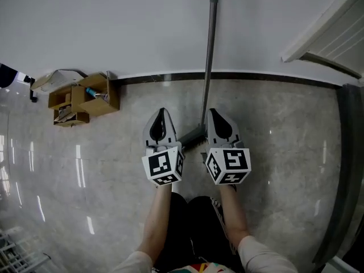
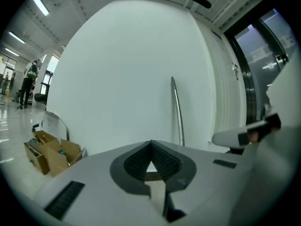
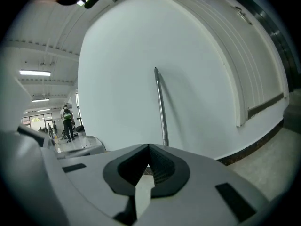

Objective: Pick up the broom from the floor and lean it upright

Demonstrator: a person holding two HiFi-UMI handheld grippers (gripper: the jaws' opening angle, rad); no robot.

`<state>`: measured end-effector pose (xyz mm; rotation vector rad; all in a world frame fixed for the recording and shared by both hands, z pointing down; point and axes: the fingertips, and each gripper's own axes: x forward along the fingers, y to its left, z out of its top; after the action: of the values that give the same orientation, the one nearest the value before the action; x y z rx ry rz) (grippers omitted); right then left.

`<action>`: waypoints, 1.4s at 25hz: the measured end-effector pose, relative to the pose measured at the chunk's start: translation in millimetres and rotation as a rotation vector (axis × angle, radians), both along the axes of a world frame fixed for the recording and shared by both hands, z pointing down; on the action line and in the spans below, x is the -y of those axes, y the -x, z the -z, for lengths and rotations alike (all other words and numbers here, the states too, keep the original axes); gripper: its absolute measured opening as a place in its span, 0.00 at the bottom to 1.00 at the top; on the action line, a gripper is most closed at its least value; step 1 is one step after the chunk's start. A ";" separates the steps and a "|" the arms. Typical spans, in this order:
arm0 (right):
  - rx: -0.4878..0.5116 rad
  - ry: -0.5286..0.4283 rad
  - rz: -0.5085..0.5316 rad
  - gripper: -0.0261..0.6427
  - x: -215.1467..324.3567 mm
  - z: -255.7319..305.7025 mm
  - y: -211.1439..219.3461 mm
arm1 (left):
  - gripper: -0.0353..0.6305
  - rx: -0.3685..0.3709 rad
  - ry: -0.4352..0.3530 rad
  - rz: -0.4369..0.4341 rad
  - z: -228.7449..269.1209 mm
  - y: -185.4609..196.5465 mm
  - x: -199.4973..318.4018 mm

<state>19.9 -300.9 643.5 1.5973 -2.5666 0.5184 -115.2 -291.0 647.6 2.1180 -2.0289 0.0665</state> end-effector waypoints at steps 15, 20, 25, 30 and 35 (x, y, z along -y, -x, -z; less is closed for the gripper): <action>-0.154 0.156 0.188 0.06 -149.6 493.5 12.7 | 0.12 0.033 0.105 -0.152 484.6 -36.7 -134.5; -0.206 0.062 0.247 0.06 -214.4 559.1 -0.3 | 0.12 0.089 0.039 -0.186 555.5 -44.1 -194.7; -0.193 0.064 0.242 0.06 -258.4 552.8 -17.5 | 0.12 0.061 0.024 -0.169 557.6 -55.2 -230.6; -0.179 0.082 0.231 0.06 -267.9 545.9 -27.1 | 0.12 0.058 0.007 -0.163 565.3 -57.3 -240.5; -0.173 0.086 0.232 0.06 -268.0 545.1 -34.2 | 0.12 0.065 -0.014 -0.152 574.4 -58.9 -243.2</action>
<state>54.1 -32.9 98.3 1.2368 -2.5175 0.4411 -56.2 -47.8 73.1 2.3044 -1.9046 0.1470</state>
